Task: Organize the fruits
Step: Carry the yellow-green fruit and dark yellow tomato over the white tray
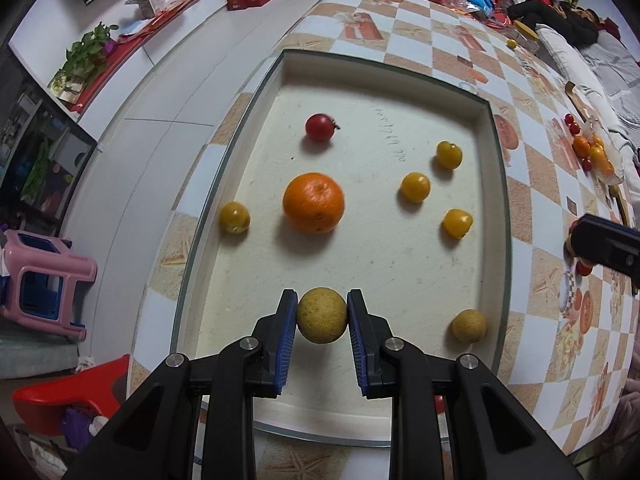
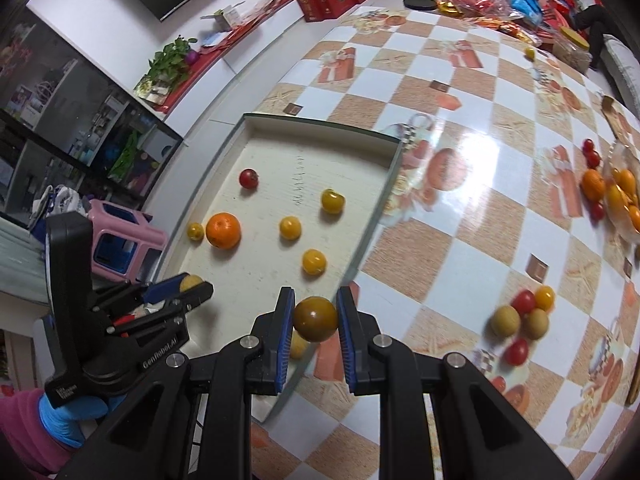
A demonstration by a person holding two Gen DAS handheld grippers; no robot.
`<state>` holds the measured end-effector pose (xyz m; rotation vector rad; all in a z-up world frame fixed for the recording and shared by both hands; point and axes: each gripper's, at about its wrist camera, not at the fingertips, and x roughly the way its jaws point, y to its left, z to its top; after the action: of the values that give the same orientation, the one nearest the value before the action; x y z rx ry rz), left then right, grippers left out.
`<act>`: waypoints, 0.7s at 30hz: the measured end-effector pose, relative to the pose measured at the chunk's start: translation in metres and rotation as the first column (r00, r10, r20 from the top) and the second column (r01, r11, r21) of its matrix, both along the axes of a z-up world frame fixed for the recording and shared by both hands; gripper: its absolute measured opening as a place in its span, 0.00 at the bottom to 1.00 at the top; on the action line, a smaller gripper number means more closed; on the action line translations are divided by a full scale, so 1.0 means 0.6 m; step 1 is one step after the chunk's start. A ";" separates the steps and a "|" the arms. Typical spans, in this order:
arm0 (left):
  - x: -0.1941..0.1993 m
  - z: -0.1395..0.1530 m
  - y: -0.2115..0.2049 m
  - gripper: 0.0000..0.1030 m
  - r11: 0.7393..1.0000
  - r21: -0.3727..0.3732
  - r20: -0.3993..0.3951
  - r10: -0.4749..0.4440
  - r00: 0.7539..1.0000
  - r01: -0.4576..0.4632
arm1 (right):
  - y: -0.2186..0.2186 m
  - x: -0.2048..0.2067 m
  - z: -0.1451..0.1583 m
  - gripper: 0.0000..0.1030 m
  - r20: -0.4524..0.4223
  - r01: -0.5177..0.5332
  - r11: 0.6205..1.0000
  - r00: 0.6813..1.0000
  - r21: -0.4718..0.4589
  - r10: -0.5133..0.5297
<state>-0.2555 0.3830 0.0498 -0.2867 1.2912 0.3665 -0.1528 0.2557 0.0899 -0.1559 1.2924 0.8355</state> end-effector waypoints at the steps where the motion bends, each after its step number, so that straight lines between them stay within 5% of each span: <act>1: -0.003 -0.002 0.001 0.26 1.000 0.001 -0.002 0.001 1.000 -0.001 | 0.005 0.002 -0.002 0.22 -0.007 -0.001 1.000 1.000 0.001 0.001; 21: 0.028 -0.042 0.003 0.26 1.000 0.008 -0.011 -0.004 1.000 0.005 | 0.133 0.116 -0.050 0.23 -0.023 0.005 1.000 1.000 -0.028 -0.006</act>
<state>-0.2384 0.3845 0.0247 -0.2751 1.3006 0.3699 -0.0830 0.3355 0.0598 -0.1646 1.3264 0.8170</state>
